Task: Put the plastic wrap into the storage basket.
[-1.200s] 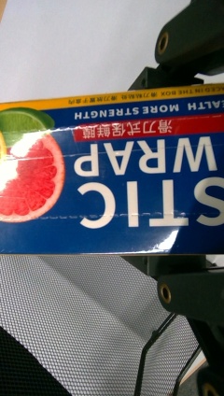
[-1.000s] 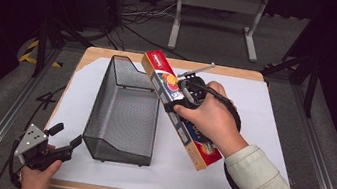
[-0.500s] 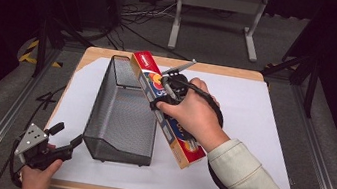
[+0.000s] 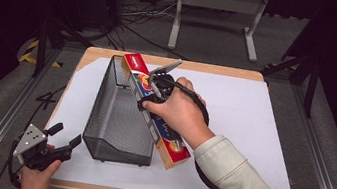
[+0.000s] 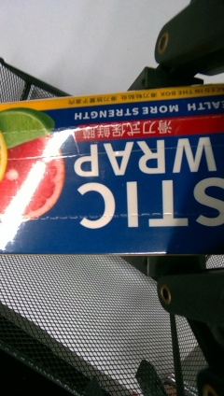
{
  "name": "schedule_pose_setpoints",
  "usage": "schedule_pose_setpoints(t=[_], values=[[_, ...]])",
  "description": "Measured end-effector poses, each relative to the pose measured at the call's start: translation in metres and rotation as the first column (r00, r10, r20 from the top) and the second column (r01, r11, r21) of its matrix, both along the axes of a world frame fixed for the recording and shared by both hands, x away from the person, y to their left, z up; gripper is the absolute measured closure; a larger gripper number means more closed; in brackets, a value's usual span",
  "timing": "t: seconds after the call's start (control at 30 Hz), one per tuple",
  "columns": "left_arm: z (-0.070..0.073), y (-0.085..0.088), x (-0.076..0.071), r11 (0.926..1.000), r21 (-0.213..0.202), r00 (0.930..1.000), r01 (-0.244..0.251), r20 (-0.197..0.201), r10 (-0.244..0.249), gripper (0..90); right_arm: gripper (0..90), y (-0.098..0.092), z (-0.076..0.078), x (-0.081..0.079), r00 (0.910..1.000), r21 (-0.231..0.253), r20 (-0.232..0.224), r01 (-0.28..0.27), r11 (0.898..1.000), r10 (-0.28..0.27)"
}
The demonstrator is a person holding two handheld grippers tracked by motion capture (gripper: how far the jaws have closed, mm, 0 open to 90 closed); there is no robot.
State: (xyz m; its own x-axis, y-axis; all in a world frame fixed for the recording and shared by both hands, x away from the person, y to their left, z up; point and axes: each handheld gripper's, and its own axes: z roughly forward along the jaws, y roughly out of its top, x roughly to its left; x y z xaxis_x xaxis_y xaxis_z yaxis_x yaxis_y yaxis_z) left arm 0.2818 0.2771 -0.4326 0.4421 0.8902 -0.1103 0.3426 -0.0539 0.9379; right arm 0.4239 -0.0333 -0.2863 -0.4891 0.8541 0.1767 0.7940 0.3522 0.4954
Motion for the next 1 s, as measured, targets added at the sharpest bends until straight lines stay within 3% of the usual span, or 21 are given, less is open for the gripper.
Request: schedule_pose_setpoints(t=[0.37, 0.67, 1.0], values=[[0.001, 0.004, -0.004, 0.9999, -0.004, 0.9999, -0.014, 0.002, 0.014, 22.0, 39.4, 0.022, -0.014, 0.005, 0.9998, -0.015, -0.02, 0.003, 1.0, -0.003], [0.0, 0.007, -0.01, 0.9997, -0.001, 0.9997, -0.025, 0.002, 0.025, 21.9, 39.4, 0.036, -0.031, 0.007, 0.9992, -0.058, -0.041, 0.0, 0.998, -0.003], [0.0, 0.005, -0.011, 0.9996, 0.024, 0.9999, -0.014, 0.0, 0.014, 21.8, 39.2, 0.047, -0.046, 0.01, 0.9965, -0.086, -0.081, 0.013, 0.996, -0.02]])
